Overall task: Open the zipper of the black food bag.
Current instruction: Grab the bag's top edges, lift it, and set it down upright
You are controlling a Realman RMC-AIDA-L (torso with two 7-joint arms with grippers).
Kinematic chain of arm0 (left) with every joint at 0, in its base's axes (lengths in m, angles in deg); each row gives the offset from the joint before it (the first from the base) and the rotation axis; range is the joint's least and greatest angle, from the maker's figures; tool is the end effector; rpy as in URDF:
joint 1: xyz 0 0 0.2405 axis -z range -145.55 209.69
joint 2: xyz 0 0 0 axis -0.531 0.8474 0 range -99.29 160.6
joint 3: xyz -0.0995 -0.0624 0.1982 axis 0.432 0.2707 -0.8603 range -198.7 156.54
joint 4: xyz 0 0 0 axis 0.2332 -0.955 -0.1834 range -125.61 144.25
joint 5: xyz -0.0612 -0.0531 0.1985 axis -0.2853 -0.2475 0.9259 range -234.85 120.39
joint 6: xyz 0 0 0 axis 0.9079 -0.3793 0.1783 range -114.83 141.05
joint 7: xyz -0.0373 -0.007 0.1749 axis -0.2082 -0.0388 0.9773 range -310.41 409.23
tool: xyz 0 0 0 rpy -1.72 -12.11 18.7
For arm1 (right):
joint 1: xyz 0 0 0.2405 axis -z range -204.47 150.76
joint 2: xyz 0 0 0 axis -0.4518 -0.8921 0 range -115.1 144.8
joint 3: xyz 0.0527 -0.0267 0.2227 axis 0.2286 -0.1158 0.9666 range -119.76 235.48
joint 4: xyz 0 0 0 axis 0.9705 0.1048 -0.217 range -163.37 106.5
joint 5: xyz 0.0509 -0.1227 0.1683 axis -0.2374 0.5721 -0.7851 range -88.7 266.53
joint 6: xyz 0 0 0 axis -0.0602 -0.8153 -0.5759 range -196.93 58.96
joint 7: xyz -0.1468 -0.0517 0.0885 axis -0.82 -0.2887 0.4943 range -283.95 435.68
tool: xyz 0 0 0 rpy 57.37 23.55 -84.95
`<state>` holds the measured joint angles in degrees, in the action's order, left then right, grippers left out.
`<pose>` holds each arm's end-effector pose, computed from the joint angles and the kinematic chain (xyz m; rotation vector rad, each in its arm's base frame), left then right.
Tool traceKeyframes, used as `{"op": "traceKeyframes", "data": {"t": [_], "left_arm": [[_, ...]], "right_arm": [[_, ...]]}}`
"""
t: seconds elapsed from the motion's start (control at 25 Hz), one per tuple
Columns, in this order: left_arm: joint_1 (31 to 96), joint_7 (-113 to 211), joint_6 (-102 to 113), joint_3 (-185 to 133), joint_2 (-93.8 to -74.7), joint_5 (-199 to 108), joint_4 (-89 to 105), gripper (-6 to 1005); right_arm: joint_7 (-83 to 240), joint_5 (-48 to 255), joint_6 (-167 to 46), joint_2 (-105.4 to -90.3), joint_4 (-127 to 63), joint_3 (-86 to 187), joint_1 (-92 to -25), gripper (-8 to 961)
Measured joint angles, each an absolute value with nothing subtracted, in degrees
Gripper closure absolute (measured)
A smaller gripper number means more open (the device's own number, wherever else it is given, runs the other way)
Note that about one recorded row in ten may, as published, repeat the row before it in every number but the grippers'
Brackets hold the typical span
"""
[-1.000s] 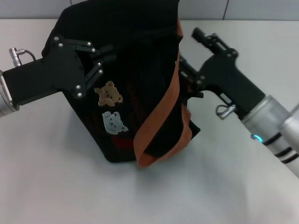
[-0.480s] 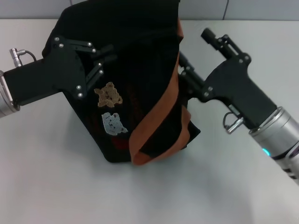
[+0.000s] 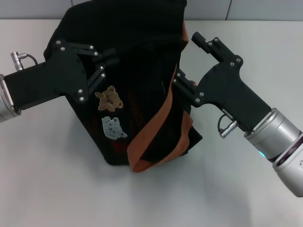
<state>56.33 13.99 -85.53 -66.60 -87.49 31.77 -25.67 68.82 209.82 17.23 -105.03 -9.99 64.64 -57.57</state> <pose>-0.2031 0.3135 0.0169 -2.3879 0.3425 -0.9519 0.1631 0.2957 -0.0876 -2.0217 -0.0995 1.0581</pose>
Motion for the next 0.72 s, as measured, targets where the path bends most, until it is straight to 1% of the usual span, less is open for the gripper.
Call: {"op": "traceKeyframes", "data": {"t": [0.32,0.72], "left_arm": [[56.22,13.99,-85.89,-66.69,-87.56,31.77,-25.66,931],[55.54,13.99,-85.95,-66.69,-87.56,31.77,-25.66,931]], "right_arm": [[68.19,209.78,13.86,-105.12,-7.81,69.20,-57.85,276],[68.68,209.67,13.64,-105.12,-8.00,72.79,-55.56,277]]}}
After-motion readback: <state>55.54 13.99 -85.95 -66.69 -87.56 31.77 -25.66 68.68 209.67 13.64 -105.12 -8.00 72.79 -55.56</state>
